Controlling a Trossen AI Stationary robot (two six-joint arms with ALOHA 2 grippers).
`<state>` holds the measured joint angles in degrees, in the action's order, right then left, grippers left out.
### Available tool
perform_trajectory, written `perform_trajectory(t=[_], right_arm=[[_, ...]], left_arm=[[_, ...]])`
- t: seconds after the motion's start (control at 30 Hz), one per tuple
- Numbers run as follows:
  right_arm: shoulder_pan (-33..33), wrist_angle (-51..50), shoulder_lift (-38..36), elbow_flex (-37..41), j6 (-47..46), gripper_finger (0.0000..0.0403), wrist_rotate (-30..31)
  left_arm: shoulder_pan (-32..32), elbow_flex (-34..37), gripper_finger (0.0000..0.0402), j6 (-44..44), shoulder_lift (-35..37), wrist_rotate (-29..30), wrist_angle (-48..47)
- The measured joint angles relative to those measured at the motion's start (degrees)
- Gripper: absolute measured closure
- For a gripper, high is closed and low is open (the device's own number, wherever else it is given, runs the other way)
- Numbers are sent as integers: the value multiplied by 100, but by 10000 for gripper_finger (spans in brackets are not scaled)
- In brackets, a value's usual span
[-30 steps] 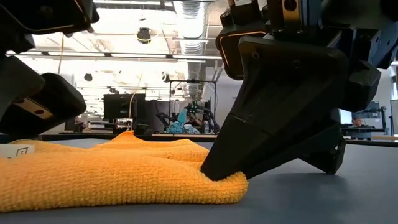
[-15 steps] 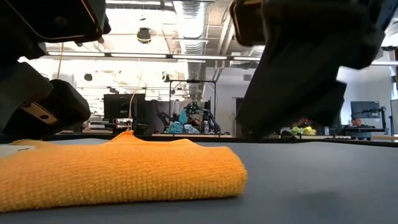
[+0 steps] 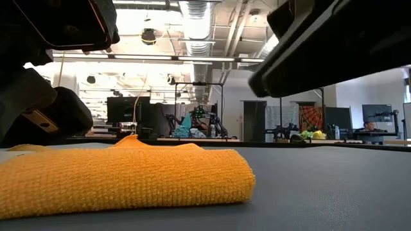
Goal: Roll towel
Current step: Roll the orange microfiber towel
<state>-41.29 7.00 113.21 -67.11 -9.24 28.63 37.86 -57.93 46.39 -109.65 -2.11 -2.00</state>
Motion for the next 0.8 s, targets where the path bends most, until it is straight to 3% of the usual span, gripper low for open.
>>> perform_trajectory(t=[0.37, 0.47, 0.8], right_arm=[[56, 440, 244, -11, 530, 225, -13], [65, 598, 256, -12, 712, 205, -299], [100, 728, 665, -76, 931, 206, -98]], left_arm=[[-47, 2, 401, -66, -4, -76, 4], [-47, 2, 401, -68, -4, -68, 7], [-40, 7, 401, -114, -7, -61, 25]])
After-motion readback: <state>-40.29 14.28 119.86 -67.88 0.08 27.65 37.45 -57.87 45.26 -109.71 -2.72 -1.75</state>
